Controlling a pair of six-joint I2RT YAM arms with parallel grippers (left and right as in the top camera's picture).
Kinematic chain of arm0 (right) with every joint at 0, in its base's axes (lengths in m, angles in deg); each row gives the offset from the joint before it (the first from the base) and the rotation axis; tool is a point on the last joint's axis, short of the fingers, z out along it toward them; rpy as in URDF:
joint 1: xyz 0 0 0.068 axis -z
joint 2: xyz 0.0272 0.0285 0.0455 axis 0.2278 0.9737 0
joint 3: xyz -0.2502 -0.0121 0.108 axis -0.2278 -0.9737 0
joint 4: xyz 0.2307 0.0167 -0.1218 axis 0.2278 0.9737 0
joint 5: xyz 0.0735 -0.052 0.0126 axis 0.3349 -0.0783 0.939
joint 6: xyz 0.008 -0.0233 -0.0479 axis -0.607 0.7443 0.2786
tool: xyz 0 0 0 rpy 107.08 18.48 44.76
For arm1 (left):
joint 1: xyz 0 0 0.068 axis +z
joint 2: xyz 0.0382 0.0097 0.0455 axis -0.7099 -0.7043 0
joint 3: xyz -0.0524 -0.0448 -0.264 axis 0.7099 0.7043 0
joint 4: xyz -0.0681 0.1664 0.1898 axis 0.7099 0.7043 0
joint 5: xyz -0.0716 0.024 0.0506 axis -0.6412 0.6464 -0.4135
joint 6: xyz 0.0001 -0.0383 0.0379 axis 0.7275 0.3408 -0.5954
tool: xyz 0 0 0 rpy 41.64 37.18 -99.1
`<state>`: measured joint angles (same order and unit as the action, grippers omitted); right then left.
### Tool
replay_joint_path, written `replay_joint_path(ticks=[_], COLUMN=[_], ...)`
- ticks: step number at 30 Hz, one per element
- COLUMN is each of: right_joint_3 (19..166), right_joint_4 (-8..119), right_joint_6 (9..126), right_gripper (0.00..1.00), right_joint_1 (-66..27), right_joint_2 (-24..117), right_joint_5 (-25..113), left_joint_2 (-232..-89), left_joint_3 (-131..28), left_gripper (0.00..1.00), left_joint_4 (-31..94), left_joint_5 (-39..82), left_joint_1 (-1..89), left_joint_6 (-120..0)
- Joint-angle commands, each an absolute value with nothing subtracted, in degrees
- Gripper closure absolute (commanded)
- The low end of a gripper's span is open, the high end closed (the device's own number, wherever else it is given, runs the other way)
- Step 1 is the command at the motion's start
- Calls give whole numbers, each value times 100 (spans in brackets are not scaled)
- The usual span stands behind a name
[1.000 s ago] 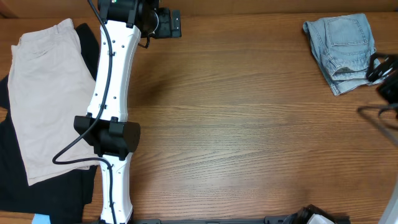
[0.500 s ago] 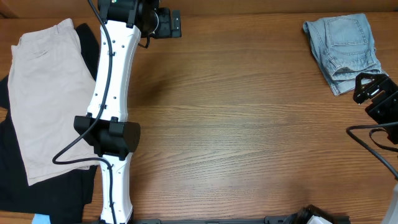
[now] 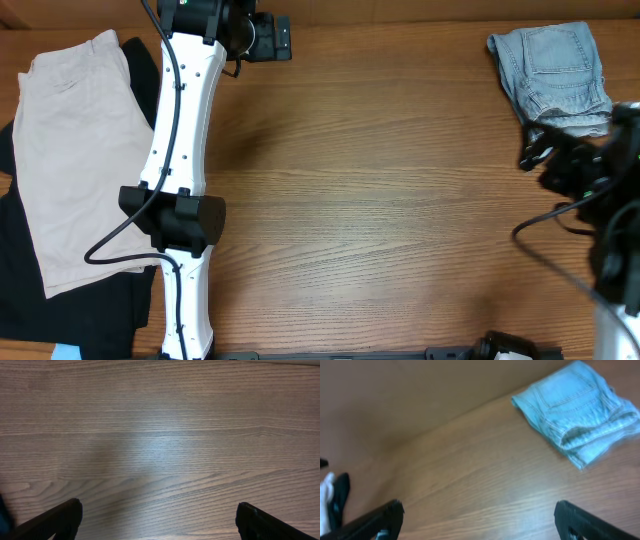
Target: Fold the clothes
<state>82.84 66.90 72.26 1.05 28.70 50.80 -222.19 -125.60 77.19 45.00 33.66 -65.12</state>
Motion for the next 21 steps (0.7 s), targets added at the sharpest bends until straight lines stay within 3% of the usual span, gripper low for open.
replay_joint_path(ticks=[1, 11, 21], right_joint_3=[7440, 4354, 2538], right_joint_4=[5925, 3737, 2891], right_joint_6=[7375, 7368, 7349], right_gripper=[0, 0, 0], right_joint_1=[-255, -937, -1359], right_joint_2=[2241, 392, -1123], right_joint_5=[4621, 4621, 4597], left_joint_2=[-22176, -22176, -22176], left_joint_3=[-12635, -12635, -12635], left_gripper=[0, 0, 0], left_joint_4=[7714, 7714, 7714], left_joint_5=[4556, 4556, 4554], left_joint_1=[3392, 3392, 3392], left_joint_6=[-6538, -6540, -6538])
